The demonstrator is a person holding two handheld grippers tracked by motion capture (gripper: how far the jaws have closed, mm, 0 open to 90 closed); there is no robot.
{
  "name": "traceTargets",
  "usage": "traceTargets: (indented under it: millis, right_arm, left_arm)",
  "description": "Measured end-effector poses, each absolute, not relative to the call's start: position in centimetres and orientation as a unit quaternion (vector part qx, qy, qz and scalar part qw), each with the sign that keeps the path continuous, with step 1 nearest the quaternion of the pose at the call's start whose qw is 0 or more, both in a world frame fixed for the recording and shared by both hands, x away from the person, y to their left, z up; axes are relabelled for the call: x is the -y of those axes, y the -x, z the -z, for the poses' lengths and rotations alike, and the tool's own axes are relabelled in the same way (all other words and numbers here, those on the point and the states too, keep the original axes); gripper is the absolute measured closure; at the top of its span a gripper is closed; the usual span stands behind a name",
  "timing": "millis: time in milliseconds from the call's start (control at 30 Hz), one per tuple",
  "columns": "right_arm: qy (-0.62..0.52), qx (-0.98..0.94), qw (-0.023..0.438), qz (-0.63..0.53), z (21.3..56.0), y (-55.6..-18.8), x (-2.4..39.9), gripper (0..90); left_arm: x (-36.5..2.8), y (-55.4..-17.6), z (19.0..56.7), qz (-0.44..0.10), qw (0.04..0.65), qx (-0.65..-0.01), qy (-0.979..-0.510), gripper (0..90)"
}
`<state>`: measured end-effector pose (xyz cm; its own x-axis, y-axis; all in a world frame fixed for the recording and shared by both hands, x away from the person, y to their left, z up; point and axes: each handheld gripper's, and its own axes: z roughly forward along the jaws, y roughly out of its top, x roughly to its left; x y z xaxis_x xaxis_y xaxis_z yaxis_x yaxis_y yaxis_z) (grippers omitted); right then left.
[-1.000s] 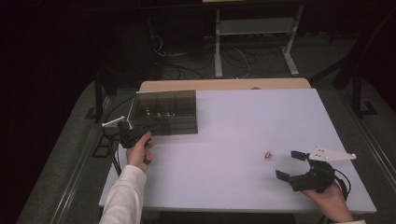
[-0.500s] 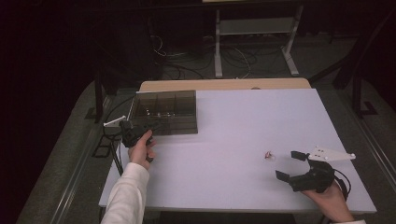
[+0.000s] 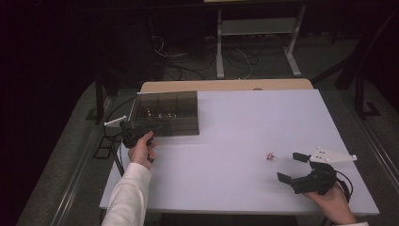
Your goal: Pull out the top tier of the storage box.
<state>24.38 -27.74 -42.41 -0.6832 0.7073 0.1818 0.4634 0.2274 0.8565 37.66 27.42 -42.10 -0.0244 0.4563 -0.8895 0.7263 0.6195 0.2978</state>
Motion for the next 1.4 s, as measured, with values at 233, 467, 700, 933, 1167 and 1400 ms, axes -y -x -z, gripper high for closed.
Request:
traceTargets:
  millis: [233,467,700,933,1167,1400]
  right_arm:
    - [-0.378,-0.775,0.123,-0.491,42.4,-24.4,27.7,0.0]
    - [-0.377,-0.775,0.124,-0.491,42.4,-24.4,27.7,0.0]
    - [-0.376,-0.775,0.124,-0.492,42.4,-24.4,27.7,0.0]
    - [-0.376,-0.774,0.125,-0.493,42.4,-24.3,27.7,0.0]
    - [-0.376,-0.774,0.125,-0.493,42.4,-24.3,27.7,0.0]
    - [-0.376,-0.774,0.125,-0.493,42.4,-24.3,27.7,0.0]
  left_arm:
    - [-27.4,-37.6,42.0,0.125,0.555,-0.707,-0.419,80.7]
    - [-27.3,-37.0,41.7,0.115,0.549,-0.711,-0.425,80.7]
    - [-27.2,-36.4,41.8,0.113,0.553,-0.711,-0.419,80.6]
    - [-27.2,-36.1,41.8,0.112,0.553,-0.711,-0.419,80.6]
    - [-27.2,-35.7,41.9,0.113,0.557,-0.711,-0.415,80.6]
    - [-27.3,-35.3,42.0,0.117,0.559,-0.709,-0.414,80.6]
